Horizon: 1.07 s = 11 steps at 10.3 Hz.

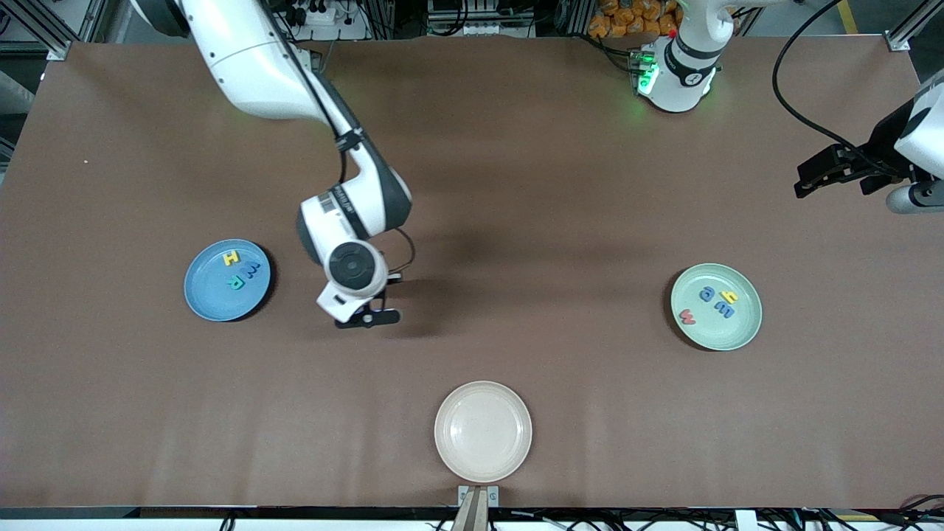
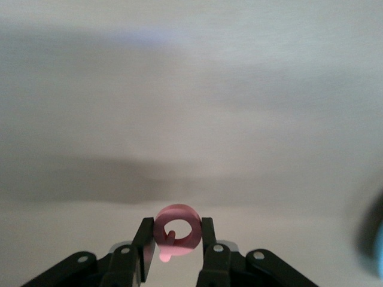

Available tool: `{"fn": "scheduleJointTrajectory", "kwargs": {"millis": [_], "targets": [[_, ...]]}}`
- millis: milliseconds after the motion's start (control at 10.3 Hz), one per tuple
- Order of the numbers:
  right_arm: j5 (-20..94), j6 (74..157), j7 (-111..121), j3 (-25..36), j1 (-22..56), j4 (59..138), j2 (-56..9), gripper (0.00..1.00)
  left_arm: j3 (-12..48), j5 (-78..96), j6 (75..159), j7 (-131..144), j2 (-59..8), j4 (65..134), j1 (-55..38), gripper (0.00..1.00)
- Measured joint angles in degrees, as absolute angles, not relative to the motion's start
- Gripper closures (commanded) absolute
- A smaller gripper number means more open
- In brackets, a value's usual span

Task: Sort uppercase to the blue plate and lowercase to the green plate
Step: 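Lift the pink Q and carry it over the blue plate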

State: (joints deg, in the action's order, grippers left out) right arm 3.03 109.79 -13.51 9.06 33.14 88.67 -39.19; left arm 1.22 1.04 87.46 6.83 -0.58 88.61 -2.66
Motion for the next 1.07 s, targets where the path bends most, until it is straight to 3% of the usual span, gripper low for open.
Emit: {"fn": "scheduleJointTrajectory", "kwargs": {"millis": [195, 585, 1072], "targets": [[3.09, 105.73, -1.26, 14.10, 32.11, 90.39, -37.37, 0.71, 1.19, 1.04, 87.46, 6.83, -0.58, 88.61, -2.64, 0.00], [3.06, 105.55, 16.18, 21.61, 29.50, 99.12, -33.84, 0.70, 1.14, 1.04, 87.46, 6.83, -0.58, 88.61, -2.41, 0.00], [2.92, 115.05, 39.26, 30.54, 26.93, 103.79, -33.19, 0.68, 1.15, 1.04, 87.46, 6.83, -0.58, 88.61, -2.27, 0.00]]}}
